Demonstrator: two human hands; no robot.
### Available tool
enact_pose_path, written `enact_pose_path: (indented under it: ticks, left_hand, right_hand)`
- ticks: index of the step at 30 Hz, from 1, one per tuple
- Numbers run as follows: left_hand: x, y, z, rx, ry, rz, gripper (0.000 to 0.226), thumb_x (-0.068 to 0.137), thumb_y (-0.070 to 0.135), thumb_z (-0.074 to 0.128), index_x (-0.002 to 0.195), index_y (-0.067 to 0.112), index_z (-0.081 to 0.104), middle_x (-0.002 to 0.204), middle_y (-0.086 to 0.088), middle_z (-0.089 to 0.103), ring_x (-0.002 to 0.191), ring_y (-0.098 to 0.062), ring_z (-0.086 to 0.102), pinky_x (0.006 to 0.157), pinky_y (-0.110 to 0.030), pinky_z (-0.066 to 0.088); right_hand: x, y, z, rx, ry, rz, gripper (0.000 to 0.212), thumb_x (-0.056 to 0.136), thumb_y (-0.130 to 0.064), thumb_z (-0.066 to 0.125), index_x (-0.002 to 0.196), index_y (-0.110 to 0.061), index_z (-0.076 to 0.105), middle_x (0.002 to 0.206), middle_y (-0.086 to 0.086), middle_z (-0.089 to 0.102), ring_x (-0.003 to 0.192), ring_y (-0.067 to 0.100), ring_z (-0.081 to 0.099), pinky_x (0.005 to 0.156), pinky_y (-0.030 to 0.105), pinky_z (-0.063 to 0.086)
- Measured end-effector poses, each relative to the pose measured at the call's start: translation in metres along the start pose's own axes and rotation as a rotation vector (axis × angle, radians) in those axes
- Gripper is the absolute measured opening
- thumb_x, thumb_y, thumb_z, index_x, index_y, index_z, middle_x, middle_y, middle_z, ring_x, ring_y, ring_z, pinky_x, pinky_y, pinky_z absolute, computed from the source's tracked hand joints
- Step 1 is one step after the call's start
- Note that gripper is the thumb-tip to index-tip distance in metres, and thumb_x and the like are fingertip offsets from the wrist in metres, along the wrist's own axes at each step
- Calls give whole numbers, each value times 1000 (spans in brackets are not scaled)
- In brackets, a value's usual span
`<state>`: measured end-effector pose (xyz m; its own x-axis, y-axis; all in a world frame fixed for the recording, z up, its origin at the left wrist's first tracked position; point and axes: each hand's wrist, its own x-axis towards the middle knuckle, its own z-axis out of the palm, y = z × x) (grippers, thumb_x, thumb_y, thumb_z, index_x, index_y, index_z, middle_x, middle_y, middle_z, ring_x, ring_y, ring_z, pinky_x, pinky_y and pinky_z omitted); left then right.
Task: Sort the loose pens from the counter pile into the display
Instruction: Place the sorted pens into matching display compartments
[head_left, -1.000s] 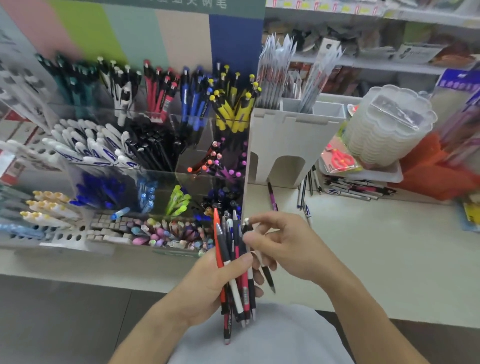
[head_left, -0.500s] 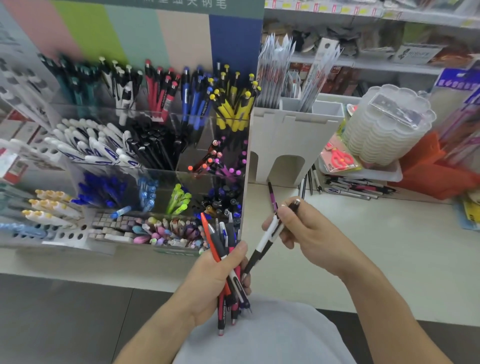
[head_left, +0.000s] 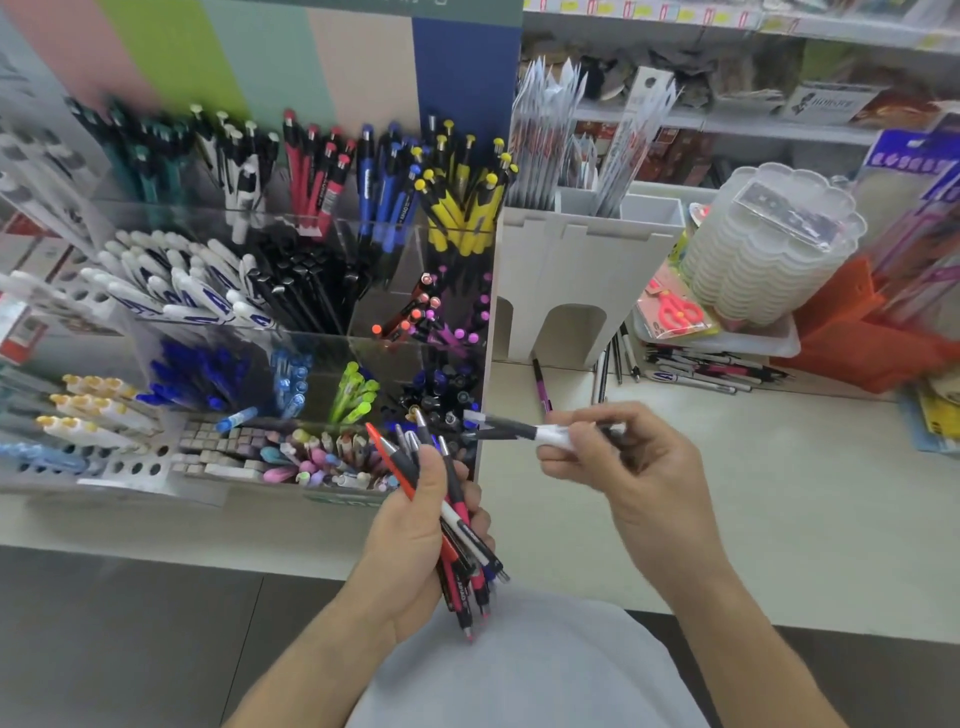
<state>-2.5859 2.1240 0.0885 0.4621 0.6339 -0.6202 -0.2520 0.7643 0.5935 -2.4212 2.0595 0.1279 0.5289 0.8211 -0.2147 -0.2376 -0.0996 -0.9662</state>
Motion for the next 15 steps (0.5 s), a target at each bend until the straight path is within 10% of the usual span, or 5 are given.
enact_pose_path:
  ticks: [15]
  left_hand:
    - [14, -6, 19, 84, 328, 261, 67, 81, 59, 58, 105, -4, 60, 81, -16, 60, 75, -31, 63, 78, -51, 58]
  right_hand:
    - [-22, 50, 33, -385, -180, -66, 24, 73, -11, 86, 89, -27, 78, 107, -14, 68, 93, 15, 71, 81, 28, 57]
